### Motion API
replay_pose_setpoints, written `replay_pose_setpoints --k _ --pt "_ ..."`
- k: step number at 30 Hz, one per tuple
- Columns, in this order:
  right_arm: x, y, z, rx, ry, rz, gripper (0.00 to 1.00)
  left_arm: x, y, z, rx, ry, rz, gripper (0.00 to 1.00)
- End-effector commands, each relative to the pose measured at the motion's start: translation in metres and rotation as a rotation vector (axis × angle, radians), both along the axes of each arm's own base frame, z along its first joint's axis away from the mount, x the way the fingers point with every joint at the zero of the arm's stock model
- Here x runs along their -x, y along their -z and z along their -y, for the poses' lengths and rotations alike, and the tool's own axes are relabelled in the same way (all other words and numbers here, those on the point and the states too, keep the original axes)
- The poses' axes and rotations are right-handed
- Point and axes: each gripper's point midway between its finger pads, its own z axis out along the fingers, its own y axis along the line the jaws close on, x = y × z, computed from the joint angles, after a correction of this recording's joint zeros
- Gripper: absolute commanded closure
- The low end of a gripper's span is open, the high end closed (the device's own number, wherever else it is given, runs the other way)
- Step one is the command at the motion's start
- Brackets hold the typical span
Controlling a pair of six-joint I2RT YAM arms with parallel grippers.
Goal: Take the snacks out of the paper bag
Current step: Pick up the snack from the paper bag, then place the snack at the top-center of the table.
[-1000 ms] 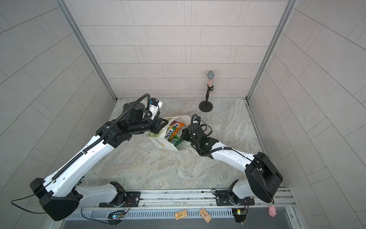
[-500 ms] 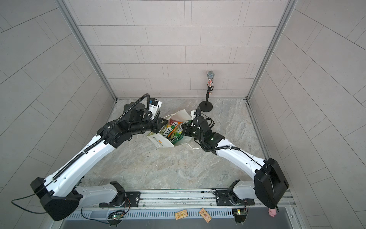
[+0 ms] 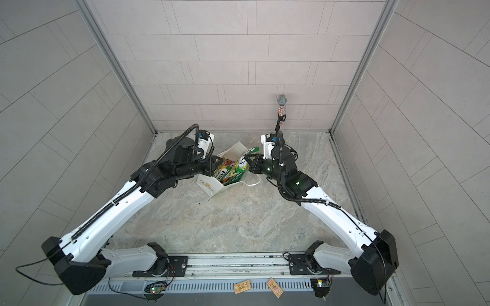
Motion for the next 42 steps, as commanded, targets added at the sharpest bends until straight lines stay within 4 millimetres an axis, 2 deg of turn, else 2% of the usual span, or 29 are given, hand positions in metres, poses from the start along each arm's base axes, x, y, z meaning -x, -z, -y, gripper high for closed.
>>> replay_pose_setpoints --k 1,5,9,13,16,18,22,27,29,32,38,42 --pt "0.012 -0.056 0.007 -0.062 -0.023 0.135 1.0 0.001 0.003 0.003 0.013 0.01 -0.008 1.0" --pt "0.015 -0.08 0.021 -0.071 0.008 0.187 1.0 0.003 0.002 0.005 0.019 0.02 -0.007 1.0" --pt "0.019 -0.099 0.046 -0.056 0.08 0.23 1.0 0.004 0.002 0.004 0.019 0.023 -0.008 1.0" --pt "0.026 -0.115 0.084 -0.008 0.189 0.268 1.0 0.005 0.002 0.003 0.017 0.026 -0.004 1.0" --pt "0.026 -0.111 0.118 0.071 0.297 0.252 1.0 0.006 -0.002 0.002 0.023 0.027 0.003 1.0" --pt "0.021 -0.098 0.14 0.102 0.358 0.215 1.0 0.007 -0.003 0.002 0.027 0.028 0.006 1.0" --pt "0.005 -0.063 0.166 0.138 0.411 0.126 1.0 0.009 -0.006 0.002 0.034 0.033 0.012 1.0" --pt "-0.02 -0.004 0.18 0.212 0.421 0.002 1.0 0.01 -0.008 0.003 0.04 0.037 0.013 1.0" --pt "-0.032 0.019 0.176 0.227 0.399 -0.034 1.0 0.01 -0.009 0.003 0.044 0.038 0.016 1.0" --pt "-0.049 0.042 0.166 0.213 0.347 -0.063 1.0 0.009 -0.008 0.003 0.043 0.038 0.014 1.0" --pt "-0.081 0.078 0.142 0.173 0.234 -0.101 1.0 0.01 -0.007 0.005 0.048 0.046 0.008 1.0" --pt "-0.098 0.099 0.12 0.176 0.147 -0.126 1.0 0.01 -0.007 0.007 0.053 0.05 0.005 1.0"
